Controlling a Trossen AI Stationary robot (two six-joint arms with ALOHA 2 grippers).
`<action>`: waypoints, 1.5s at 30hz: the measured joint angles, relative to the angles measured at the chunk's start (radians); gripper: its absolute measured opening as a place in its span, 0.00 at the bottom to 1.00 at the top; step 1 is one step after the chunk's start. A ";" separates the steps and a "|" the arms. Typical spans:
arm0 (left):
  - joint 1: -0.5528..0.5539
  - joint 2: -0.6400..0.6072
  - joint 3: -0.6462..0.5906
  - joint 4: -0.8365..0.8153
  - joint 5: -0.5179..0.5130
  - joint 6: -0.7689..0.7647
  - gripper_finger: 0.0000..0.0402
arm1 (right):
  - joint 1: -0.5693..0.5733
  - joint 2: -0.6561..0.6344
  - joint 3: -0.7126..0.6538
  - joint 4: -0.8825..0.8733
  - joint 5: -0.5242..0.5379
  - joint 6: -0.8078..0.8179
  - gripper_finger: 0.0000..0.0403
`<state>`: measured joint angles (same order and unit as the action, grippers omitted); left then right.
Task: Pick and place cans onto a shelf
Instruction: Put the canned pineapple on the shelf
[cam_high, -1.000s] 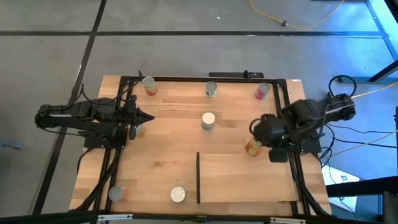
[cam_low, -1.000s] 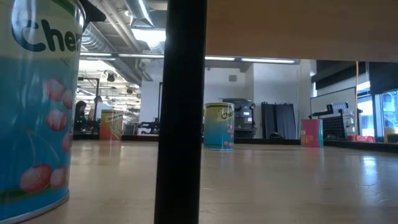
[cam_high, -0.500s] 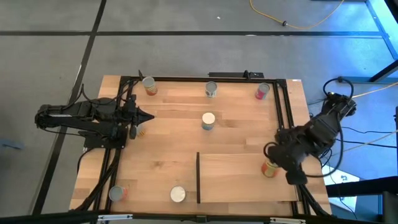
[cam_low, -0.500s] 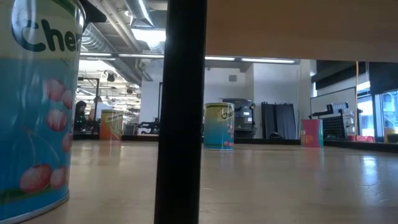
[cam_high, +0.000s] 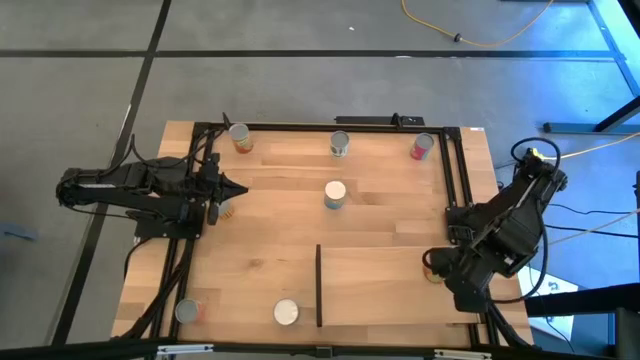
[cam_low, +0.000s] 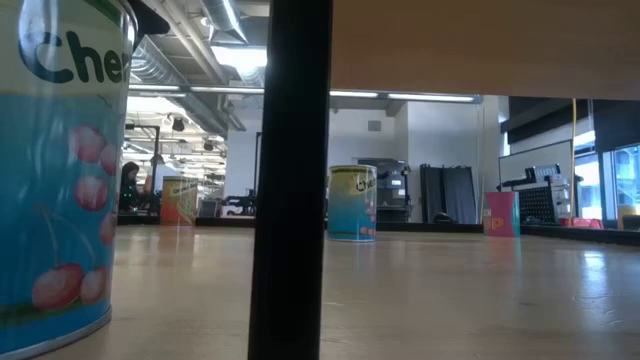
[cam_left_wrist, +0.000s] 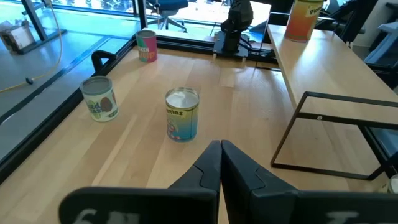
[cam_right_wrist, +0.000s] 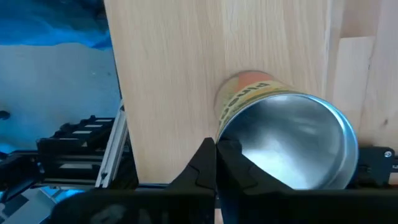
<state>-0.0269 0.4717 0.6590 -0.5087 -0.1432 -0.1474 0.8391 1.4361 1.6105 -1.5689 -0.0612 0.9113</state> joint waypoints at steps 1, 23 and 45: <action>0.000 0.000 0.000 0.000 0.000 0.000 0.00 | 0.000 0.002 0.000 -0.001 0.000 0.000 0.00; 0.000 0.000 0.000 0.000 0.000 0.000 0.00 | -0.037 -0.043 -0.004 -0.003 -0.047 0.000 0.14; 0.000 0.000 0.000 0.000 0.001 0.000 0.00 | -0.143 -0.079 0.110 -0.003 0.312 -0.053 0.02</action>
<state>-0.0269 0.4717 0.6590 -0.5084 -0.1426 -0.1471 0.6961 1.3575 1.7205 -1.5721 0.2507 0.8586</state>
